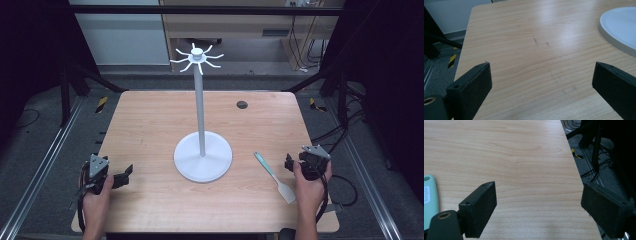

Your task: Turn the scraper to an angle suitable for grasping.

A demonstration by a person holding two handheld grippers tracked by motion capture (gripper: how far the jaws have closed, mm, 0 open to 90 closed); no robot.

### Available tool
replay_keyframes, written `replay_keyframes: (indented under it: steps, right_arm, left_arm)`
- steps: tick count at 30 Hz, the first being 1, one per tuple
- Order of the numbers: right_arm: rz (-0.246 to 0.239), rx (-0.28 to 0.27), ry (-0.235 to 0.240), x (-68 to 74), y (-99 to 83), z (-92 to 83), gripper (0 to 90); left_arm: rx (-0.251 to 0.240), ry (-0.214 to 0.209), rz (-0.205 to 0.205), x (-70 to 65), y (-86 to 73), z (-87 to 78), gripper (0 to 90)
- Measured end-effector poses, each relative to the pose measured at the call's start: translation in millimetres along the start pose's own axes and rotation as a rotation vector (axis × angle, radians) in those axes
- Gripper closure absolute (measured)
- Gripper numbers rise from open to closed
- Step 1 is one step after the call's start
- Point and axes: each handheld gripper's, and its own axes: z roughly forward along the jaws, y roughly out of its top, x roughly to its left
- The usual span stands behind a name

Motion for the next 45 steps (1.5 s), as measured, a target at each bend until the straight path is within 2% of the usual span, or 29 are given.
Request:
replay_keyframes:
  steps: [4, 10, 14, 18, 19, 23, 26, 27, 28, 30, 33, 38, 39, 45]
  right_arm:
    - [0.003, 0.001, 0.002, 0.4, 0.5, 0.0, 16.2]
    - [-0.024, 0.017, 0.008, 3.5, 5.0, 0.2, 21.5]
    - [-0.052, 0.02, 0.007, 10.9, 10.5, -1.2, 23.9]
    - [-0.091, 0.023, 0.031, 20.8, 13.8, -1.3, 25.5]
    - [-0.114, 0.022, 0.038, 26.1, 15.6, -2.3, 30.6]
    - [-0.143, 0.03, 0.056, 32.8, 18.6, -4.2, 37.4]
    - [-0.156, 0.038, 0.093, 40.5, 21.7, -7.1, 48.4]
    - [-0.183, 0.034, 0.104, 42.4, 23.7, -7.2, 51.7]
    - [-0.181, 0.052, 0.112, 46.5, 26.8, -8.0, 56.1]
    - [-0.252, 0.067, 0.115, 51.4, 30.6, -6.7, 62.6]
    - [-0.306, 0.118, 0.164, 58.5, 32.8, -2.0, 71.0]
    - [-0.317, 0.162, 0.251, 61.9, 35.3, 4.2, 86.6]
    - [-0.307, 0.193, 0.282, 62.2, 37.4, 6.5, 89.7]
    - [-0.318, 0.24, 0.328, 64.8, 39.1, 16.7, 90.0]
  left_arm:
    - [0.004, -0.001, 0.003, -0.4, 0.1, 0.0, 2.3]
    - [0.007, 0.001, 0.007, -1.5, 0.0, -0.3, 2.4]
    - [0.005, 0.002, 0.01, -1.8, -0.2, -1.1, 2.5]
    - [0.007, -0.001, 0.011, -2.3, -0.2, -0.9, 2.5]
    - [0.008, -0.001, 0.012, -2.5, -0.2, -0.9, 2.5]
    - [0.005, 0.005, 0.019, -3.6, -0.1, -1.0, 2.5]
    - [0.007, 0.008, 0.031, -3.8, 0.6, -0.6, 2.6]
    - [0.01, 0.011, 0.034, -3.5, 0.6, -0.6, 2.6]
    - [0.011, 0.013, 0.032, -3.2, 0.4, -0.7, 2.6]
    - [0.008, 0.015, 0.029, -2.8, 0.1, -2.2, 2.6]
    - [0.007, 0.017, 0.031, -2.2, 0.2, -3.8, 2.6]
    - [0.002, 0.007, 0.025, -2.9, 0.4, -3.4, 2.8]
    - [0.002, 0.003, 0.023, -3.3, 0.3, -3.1, 2.9]
    - [0.003, -0.003, 0.033, -6.3, 1.3, -1.3, 3.1]
